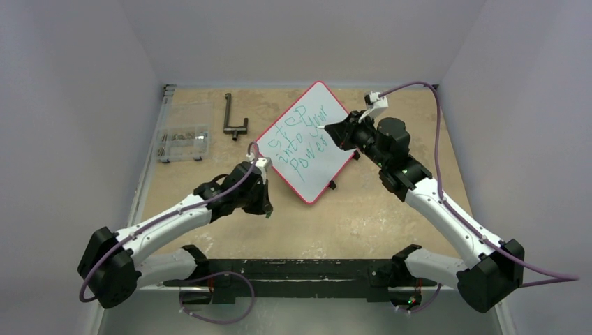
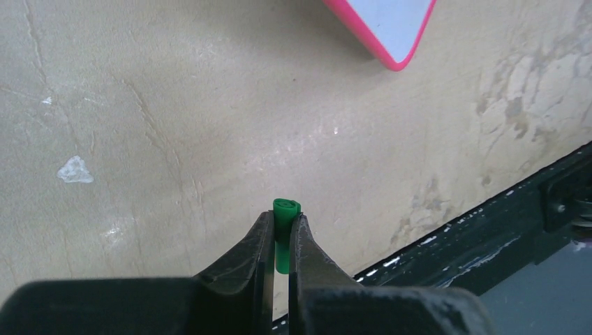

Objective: Write a sentence on the whiteboard
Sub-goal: Close the whiteboard marker at the center of the board.

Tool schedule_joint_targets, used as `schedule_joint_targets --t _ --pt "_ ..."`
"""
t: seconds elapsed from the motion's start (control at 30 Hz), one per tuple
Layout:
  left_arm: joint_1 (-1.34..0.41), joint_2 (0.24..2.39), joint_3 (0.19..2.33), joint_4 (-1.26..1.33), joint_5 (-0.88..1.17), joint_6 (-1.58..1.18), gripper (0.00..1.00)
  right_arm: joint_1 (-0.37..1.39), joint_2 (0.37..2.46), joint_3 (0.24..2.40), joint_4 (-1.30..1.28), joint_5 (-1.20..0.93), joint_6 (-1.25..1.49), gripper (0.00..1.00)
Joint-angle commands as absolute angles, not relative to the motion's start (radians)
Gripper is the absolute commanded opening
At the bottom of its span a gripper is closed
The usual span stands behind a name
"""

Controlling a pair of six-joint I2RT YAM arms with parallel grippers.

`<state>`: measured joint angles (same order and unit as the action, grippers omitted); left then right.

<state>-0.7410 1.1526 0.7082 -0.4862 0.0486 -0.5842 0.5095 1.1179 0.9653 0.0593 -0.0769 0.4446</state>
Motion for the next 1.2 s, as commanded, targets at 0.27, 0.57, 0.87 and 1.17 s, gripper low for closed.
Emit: schedule_joint_targets --t 0.27,0.57,0.87,1.17 --pt "-0.745 0.819 0.874 -0.559 -0.251 -0.842 0.0 0.509 1.06 0.956 0.286 -0.3 0.465 0.0" --pt "-0.737 0.714 0.906 -0.374 -0.529 -1.089 0.0 0.513 1.103 0.863 0.609 -0.431 0.556 0.0" --pt "-0.568 0.804 0.903 -0.278 -0.37 -1.466 0.0 0.677 1.134 0.818 0.738 -0.317 0.25 0.0" --pt "-0.518 0.856 0.941 -0.349 -0.287 -1.685 0.0 0.781 1.198 0.767 0.89 -0.281 0.021 0.0"
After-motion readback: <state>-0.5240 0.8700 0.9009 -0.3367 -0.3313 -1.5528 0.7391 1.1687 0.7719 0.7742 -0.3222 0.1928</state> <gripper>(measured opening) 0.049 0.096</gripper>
